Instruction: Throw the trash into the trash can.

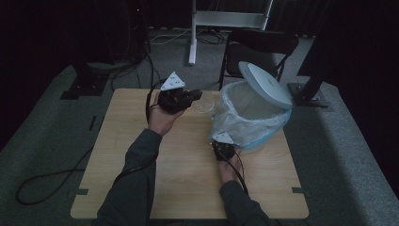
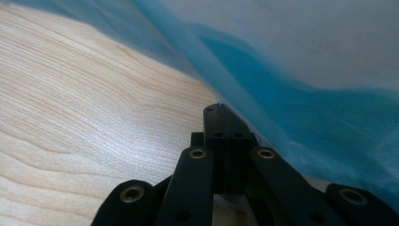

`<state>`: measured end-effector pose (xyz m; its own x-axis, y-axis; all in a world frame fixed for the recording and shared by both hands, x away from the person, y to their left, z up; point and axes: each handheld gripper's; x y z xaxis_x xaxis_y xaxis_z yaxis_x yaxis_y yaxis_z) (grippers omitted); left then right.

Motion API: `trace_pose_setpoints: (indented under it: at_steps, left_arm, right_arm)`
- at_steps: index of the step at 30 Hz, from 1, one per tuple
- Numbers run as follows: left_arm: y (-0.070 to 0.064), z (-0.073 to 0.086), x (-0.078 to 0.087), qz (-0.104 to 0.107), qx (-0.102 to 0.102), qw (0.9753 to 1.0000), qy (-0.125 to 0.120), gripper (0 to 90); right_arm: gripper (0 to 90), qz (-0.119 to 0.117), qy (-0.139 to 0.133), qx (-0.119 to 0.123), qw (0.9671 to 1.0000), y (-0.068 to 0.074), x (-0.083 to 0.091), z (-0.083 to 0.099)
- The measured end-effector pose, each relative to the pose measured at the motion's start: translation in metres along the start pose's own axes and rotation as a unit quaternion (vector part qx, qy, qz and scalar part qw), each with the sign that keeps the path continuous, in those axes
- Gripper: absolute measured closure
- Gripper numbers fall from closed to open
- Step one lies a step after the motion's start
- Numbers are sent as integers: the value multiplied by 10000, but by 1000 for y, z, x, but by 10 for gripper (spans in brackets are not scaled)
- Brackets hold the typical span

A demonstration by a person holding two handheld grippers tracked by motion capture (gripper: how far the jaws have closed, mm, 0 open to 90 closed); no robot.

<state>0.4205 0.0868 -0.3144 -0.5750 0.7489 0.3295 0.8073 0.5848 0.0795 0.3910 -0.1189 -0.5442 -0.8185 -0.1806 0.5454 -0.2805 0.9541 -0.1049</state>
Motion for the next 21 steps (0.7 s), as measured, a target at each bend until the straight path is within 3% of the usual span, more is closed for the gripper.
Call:
trace_pose_setpoints:
  at_steps: [21]
  left_arm:
    - [-6,-23,0,92,4,9992,-399,845]
  right_arm:
    - [900,-10,-3,-6,10000,1,0,0]
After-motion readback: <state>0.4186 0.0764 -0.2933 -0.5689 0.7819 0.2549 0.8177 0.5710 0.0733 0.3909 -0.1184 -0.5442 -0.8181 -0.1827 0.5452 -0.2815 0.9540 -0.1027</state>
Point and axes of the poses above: each handheld gripper's, and its own axes: x roughly backward along the jaws, z roughly out of its underside, y roughly to its left, and after that the axes turned 4 degrees about -x, right-handed
